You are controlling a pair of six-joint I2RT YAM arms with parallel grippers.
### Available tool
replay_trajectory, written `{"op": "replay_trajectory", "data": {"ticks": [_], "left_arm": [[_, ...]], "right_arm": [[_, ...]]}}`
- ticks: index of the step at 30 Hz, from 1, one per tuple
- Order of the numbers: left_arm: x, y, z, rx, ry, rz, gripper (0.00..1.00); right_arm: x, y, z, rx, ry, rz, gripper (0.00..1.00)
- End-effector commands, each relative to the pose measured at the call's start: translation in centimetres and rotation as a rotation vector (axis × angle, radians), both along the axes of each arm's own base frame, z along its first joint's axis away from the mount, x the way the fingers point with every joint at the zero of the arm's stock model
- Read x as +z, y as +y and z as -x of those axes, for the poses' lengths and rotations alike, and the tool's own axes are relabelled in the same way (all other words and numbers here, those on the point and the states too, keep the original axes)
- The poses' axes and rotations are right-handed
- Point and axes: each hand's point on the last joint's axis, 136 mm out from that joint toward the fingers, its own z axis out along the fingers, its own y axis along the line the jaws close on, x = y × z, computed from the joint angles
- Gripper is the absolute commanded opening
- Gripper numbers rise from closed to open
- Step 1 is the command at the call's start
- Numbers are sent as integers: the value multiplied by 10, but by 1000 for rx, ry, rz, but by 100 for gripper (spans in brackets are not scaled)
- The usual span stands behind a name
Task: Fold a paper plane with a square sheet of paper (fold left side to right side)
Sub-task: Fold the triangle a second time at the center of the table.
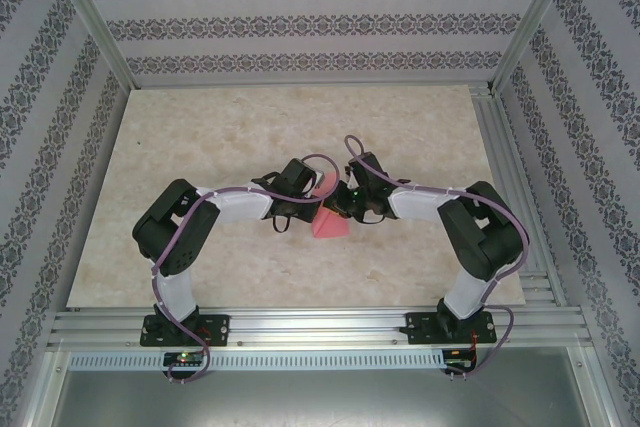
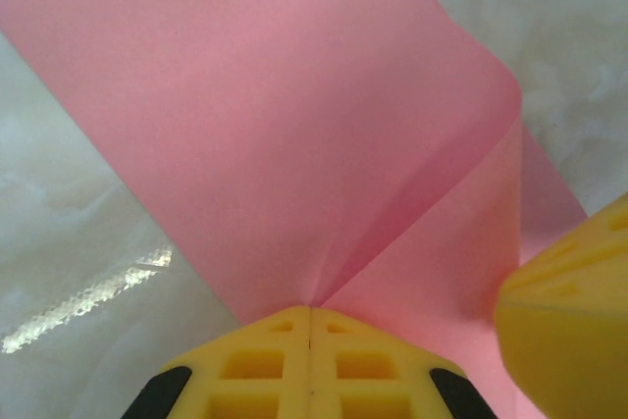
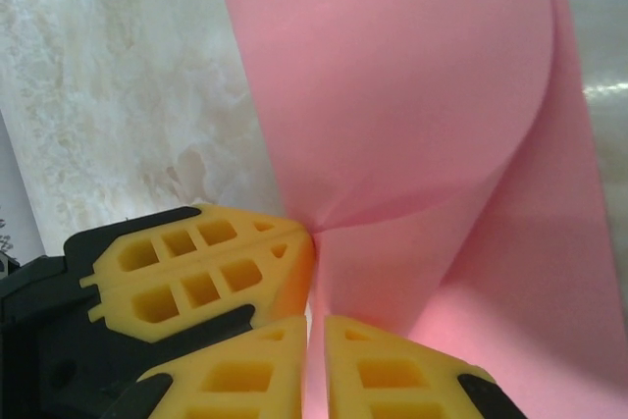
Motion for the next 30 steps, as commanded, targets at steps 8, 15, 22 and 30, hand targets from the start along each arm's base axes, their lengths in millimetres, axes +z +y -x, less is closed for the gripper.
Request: {"op": "replay_trajectory", "data": {"ticks": [8,15,22,30], "left_arm": [[-6,5,1,6,12,-5,4],[-6,7,1,9,8,-8,3],[-6,6,1,7,8,-9,3],[-7,7,1,7,9,-12,3]], "right_arm": [[-5,13,-2,17,4,-13,13],[-14,7,2,23,13,27,13],[-18,4,4,23,19,40,13],[-25,1,9,26,33,54,13]]}}
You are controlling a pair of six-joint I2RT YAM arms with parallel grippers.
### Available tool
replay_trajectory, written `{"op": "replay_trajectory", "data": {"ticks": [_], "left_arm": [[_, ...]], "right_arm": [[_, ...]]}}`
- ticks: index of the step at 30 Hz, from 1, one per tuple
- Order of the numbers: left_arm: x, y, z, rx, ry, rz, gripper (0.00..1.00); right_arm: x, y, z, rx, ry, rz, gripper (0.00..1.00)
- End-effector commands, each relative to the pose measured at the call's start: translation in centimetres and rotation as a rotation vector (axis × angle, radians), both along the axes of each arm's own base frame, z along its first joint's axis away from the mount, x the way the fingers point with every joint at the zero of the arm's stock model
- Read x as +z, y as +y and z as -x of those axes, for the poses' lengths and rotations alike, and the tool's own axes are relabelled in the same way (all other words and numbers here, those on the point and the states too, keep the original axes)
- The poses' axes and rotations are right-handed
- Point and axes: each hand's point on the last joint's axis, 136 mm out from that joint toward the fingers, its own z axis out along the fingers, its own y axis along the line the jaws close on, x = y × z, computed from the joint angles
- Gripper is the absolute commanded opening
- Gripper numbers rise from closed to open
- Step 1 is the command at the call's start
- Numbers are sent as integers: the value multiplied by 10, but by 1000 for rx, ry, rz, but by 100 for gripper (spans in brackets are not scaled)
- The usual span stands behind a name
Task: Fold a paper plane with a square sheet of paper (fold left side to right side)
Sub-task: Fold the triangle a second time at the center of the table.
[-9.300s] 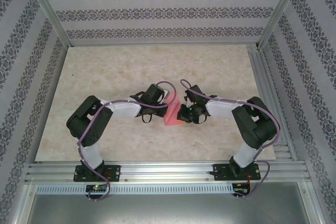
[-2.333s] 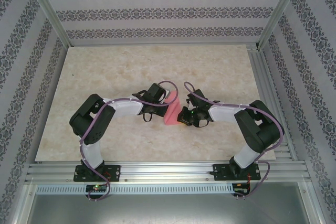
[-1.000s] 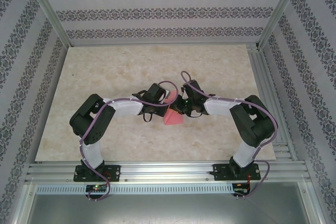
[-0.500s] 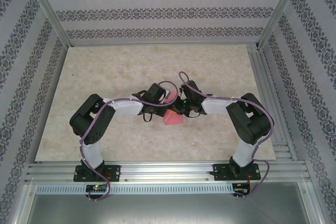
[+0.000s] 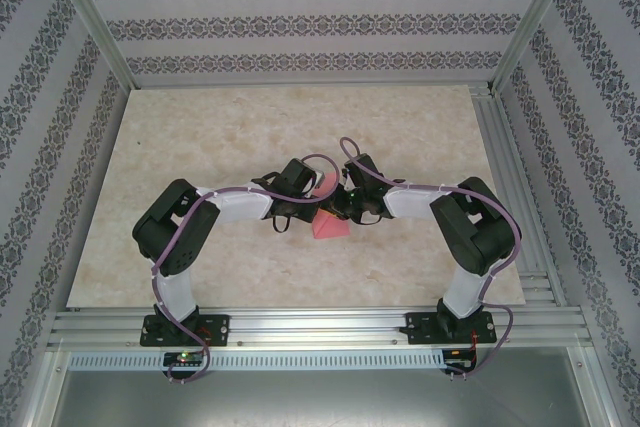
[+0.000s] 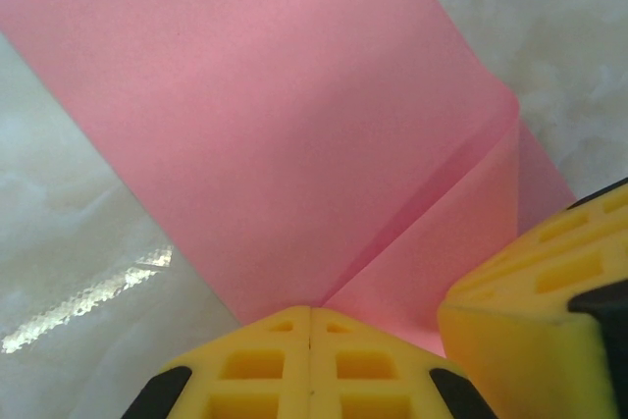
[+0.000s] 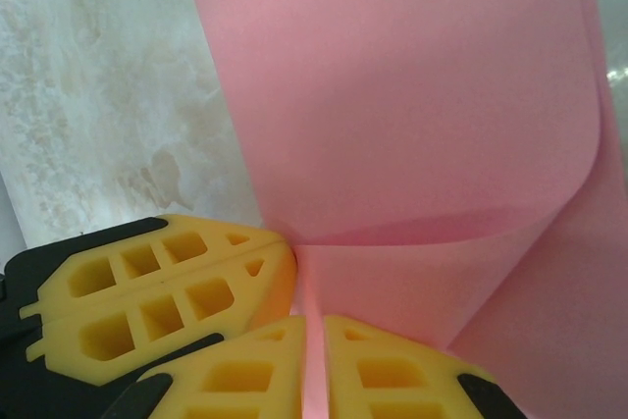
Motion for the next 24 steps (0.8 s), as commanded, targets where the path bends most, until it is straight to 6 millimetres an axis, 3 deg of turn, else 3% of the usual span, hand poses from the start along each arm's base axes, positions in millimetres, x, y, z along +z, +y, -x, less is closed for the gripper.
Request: {"op": "replay_trajectory", "data": {"ticks": [1,24], "left_arm": [[-7,7,1,8,9,-13,3],[-7,7,0,13,8,-11,3]], "right_arm": [[-13,-3,7,14,9,36,13],[-24,-4,8,13,25,40,13]]}}
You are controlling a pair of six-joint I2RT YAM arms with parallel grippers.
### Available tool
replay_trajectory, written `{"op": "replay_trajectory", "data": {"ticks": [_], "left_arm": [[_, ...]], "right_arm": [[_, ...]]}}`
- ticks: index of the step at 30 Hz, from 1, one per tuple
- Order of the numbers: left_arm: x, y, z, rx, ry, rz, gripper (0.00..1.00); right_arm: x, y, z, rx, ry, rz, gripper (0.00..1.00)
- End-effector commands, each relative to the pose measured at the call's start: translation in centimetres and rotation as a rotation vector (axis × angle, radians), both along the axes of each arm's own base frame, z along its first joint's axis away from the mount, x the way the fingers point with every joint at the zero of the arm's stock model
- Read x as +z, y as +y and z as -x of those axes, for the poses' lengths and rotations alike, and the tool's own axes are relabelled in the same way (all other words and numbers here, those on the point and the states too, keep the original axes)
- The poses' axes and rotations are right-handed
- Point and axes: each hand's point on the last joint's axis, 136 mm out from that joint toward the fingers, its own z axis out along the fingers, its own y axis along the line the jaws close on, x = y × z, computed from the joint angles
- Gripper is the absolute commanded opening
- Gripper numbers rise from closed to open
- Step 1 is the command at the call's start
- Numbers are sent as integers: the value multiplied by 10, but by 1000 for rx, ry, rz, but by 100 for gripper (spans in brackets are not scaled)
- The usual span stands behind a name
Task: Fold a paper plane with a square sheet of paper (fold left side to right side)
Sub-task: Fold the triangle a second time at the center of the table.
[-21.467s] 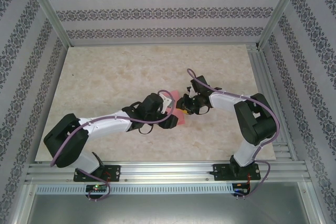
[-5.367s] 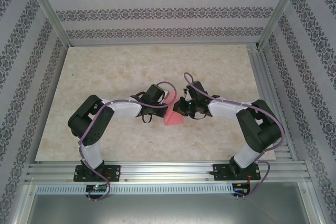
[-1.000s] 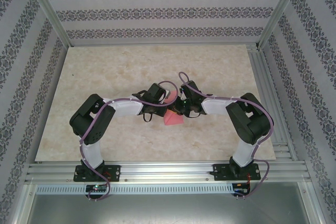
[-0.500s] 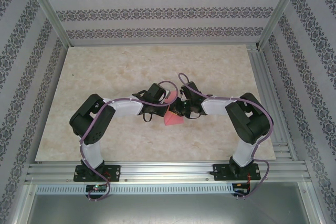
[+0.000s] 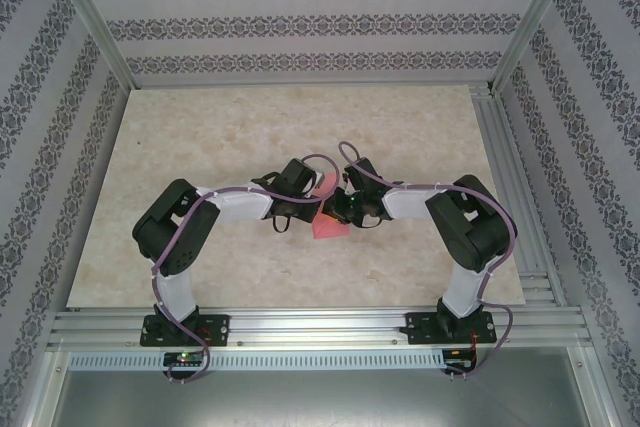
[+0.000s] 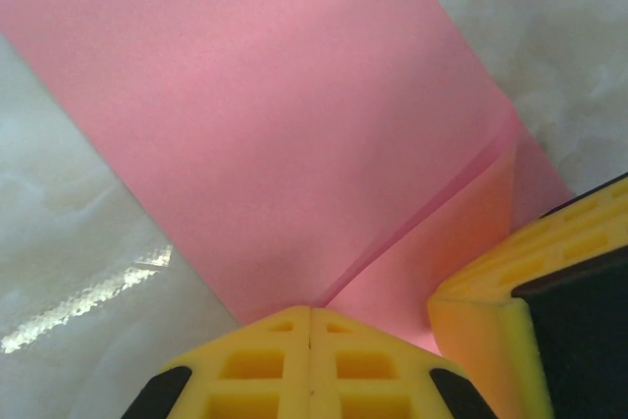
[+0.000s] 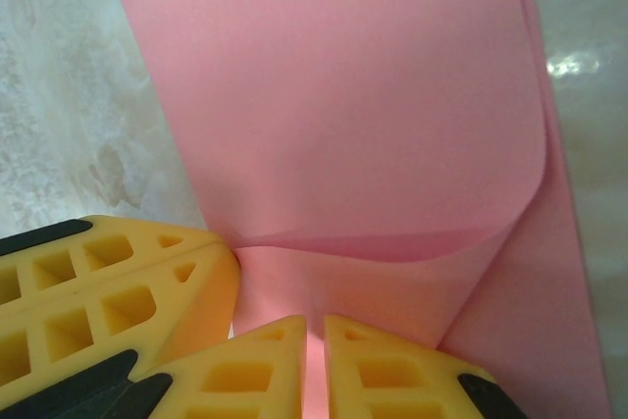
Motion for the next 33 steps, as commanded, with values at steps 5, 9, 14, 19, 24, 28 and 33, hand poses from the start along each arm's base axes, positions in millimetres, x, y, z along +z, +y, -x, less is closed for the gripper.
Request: {"op": "replay_trajectory", "data": {"ticks": [5,9,14,19,24,28,33], "left_arm": [[-8,7,0,19,9,-14,3],[-4,4,-1,26,7,7,3],[10,0,-4,28,-6,40,3],[28,-1,-6,38,-30,65,11],[51,1,-7,62,-57,100,16],[66,7,-1,73,-60,120,17],[69,-1,29,87,58,275,14]], "right_arm": [[-12,-1,5,10,4,23,13],[-21,-6,10,6,30,49,13],[-31,-16,20,3,64,93,13],[-38,-23,25,2,80,124,13],[-40,-24,27,0,86,127,14],[-41,-25,26,-1,86,132,14],[-41,-23,25,1,83,129,14]]}}
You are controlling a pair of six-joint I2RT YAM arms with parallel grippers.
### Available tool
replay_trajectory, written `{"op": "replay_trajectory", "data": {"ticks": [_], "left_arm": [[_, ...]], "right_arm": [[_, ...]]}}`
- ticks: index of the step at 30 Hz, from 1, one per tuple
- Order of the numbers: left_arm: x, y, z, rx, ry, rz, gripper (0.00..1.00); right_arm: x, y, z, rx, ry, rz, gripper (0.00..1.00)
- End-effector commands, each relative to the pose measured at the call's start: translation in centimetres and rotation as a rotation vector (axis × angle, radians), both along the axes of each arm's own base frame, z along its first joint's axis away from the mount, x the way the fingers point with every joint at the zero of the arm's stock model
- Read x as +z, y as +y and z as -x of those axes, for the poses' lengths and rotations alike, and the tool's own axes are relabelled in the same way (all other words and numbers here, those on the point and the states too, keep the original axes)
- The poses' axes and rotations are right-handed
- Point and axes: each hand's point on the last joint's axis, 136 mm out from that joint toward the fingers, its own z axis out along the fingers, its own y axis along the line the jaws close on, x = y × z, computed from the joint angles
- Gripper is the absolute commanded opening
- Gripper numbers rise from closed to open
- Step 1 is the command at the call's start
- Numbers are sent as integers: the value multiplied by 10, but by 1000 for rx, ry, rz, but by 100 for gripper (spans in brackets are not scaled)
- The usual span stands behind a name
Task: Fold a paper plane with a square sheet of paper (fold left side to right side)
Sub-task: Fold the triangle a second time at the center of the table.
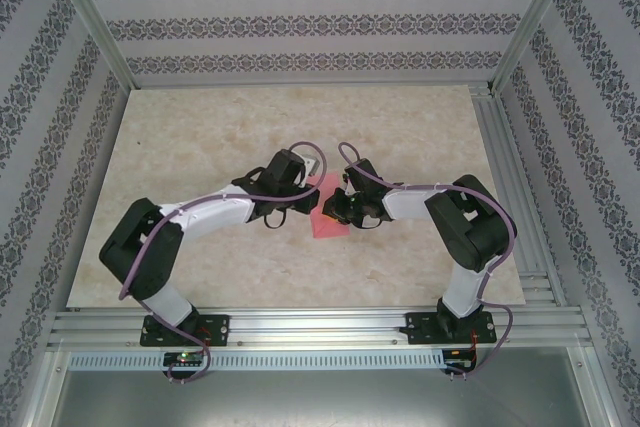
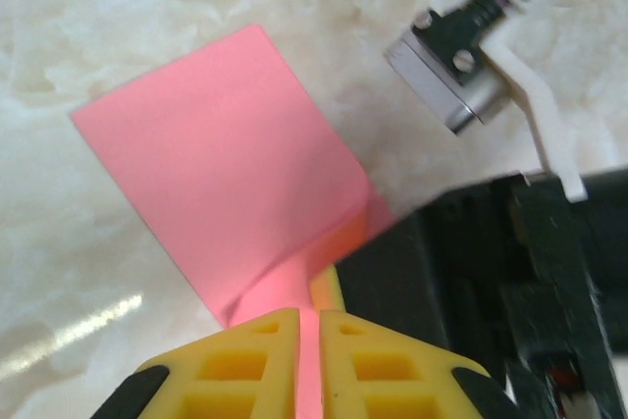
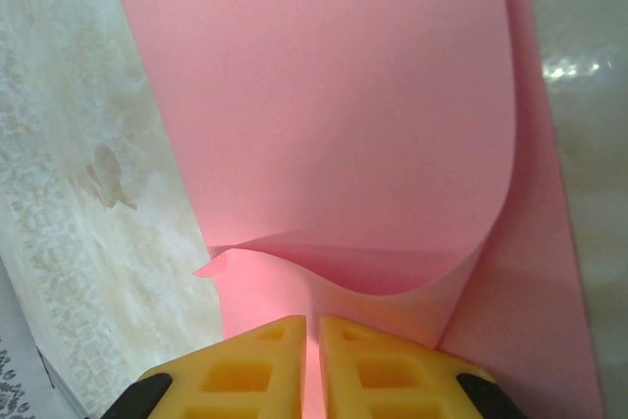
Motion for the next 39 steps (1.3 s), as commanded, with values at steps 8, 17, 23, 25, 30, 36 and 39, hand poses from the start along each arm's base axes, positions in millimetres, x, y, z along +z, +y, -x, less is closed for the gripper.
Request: {"op": "replay_trajectory", "data": {"ticks": [8,17,23,25,30,36,39], "left_arm": [[-11,-9,48,97,293,336,12],[-8,-26,52,80,348,409,11],[-21,-28,56,84,382,381,11],[-27,-29,57,90,400,381,11],[-36,-38,59,76,431,391,11],[-43,-38,55,93,422,364,10],[-49,-36,55,106,426,346,10]], "right_arm": [[-38,-22,24,3,90,127,14],[-37,-22,23,7,90,130,14],[-37,-21,24,12,92,135,14],[-37,-21,23,11,91,134,14],[-37,-21,24,14,92,136,14],[-38,-22,25,17,96,139,14],[-37,-22,25,18,96,140,14]]}}
